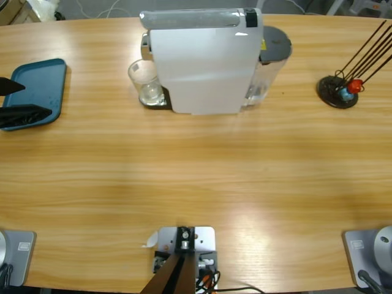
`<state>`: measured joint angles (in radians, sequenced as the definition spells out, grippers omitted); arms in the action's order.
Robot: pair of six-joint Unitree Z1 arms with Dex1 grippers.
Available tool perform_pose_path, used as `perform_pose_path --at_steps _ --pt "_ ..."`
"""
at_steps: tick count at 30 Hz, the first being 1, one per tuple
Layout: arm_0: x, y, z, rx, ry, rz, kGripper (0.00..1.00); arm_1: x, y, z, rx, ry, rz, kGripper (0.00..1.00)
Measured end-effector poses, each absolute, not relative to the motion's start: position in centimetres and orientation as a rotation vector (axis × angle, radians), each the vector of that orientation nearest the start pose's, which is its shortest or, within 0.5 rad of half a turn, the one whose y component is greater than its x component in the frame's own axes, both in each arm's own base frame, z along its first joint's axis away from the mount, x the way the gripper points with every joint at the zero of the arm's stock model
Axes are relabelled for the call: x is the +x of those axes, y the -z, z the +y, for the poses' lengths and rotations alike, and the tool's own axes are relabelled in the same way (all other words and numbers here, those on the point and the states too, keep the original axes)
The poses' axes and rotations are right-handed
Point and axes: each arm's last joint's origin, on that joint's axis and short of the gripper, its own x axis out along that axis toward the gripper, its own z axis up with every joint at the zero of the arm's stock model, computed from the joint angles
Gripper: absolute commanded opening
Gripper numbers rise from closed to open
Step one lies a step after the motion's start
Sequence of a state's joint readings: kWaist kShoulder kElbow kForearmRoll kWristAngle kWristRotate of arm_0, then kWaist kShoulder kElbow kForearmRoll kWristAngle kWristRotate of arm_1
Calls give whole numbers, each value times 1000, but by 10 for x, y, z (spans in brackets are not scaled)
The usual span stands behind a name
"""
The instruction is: Pour coffee
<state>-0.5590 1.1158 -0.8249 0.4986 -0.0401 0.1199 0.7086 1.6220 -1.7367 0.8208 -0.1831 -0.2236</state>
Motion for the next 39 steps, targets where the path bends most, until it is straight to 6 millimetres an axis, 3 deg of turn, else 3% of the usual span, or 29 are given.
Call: perform_pose_path --at_steps 2,3,7,11,19,25,26,27,28,29,31,32,36,39 --pt "131 -324 -84 316 612 738 876 218 -482 179 -471 -598 491 897" --pt "131 -324 -84 316 611 736 876 200 -479 168 -466 -618 473 909" --pt "133 -320 -85 309 610 709 872 147 -428 138 -451 -677 517 927" --pt "130 -313 -83 301 610 676 880 111 -386 109 -352 -714 529 1000" --pt "127 -299 -81 274 611 561 884 90 -314 98 -294 -836 592 1000" --pt "127 -294 -83 256 641 521 884 89 -295 97 -292 -844 589 1000" --pt "126 -294 -83 256 645 521 881 89 -294 97 -292 -845 589 957" --pt "126 -293 -83 256 648 522 881 88 -293 96 -290 -843 594 804" --pt "126 -292 -83 255 650 523 881 88 -293 96 -285 -842 597 753" --pt "126 -292 -83 255 653 524 881 88 -294 96 -286 -838 606 635" --pt "125 -292 -83 253 661 525 881 93 -311 101 -300 -820 622 152" --pt "125 -292 -83 252 664 525 881 100 -328 107 -317 -814 619 0" --pt "125 -292 -83 251 666 526 881 144 -398 150 -414 -819 622 0" --pt "125 -292 -83 251 666 527 881 185 -421 176 -451 -784 653 0"
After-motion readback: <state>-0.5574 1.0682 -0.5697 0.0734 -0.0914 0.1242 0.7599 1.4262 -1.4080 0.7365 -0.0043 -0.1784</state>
